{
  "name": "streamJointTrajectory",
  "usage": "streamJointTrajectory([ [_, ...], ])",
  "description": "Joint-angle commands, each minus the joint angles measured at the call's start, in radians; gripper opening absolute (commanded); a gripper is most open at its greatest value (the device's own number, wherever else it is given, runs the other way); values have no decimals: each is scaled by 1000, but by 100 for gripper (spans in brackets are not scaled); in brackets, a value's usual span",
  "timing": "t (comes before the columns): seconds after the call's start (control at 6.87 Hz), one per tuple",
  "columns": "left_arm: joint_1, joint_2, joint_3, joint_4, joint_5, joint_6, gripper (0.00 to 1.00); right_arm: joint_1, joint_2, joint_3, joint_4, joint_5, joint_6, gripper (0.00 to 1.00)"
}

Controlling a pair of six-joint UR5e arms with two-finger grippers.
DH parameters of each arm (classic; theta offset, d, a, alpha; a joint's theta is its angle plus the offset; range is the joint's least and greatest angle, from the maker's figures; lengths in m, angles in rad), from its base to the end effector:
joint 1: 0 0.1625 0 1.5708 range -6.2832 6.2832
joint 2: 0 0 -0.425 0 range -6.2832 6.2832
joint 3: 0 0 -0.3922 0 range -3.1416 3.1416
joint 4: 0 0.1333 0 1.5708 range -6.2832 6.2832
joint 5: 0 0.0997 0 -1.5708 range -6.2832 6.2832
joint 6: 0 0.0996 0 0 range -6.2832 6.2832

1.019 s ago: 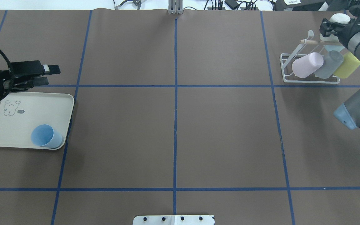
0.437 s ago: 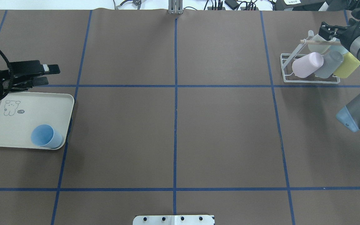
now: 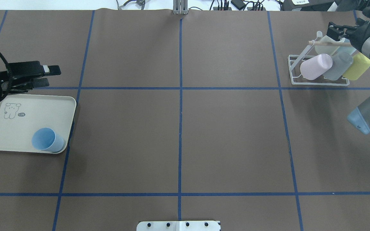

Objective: Transfer IKEA cup to right arm and place on rack

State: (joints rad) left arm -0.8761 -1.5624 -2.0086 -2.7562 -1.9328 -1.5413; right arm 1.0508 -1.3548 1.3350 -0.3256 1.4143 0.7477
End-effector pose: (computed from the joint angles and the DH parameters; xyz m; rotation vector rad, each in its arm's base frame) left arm 0.2074 -0.4021 0.3205 0.4479 1.5609 -0.3619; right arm -0.1737 -0.6029 0.5249 1.0701 -0.6166 0.2940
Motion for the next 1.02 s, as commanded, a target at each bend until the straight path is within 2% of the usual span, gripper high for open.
streamJointTrajectory([
  [0.0, -61, -7, -4, 51, -55, 18, 100, 102, 2, 54, -10, 215, 2, 100],
  [0.15, -82, -2, -4, 97, -89, 118, 100, 173, -1, 126, -83, 374, 5, 100],
  [0.29, -115, 7, -24, 159, -106, 163, 100, 227, -1, 276, -268, 473, 18, 100],
  [0.44, -122, 57, -30, 217, -123, 247, 100, 226, -1, 393, -390, 494, 82, 100],
  [0.58, -118, 73, -27, 284, -118, 338, 100, 218, 11, 429, -395, 511, 216, 100],
  [0.87, -97, 74, -38, 496, -121, 507, 100, 204, 69, 455, -395, 639, 409, 100],
])
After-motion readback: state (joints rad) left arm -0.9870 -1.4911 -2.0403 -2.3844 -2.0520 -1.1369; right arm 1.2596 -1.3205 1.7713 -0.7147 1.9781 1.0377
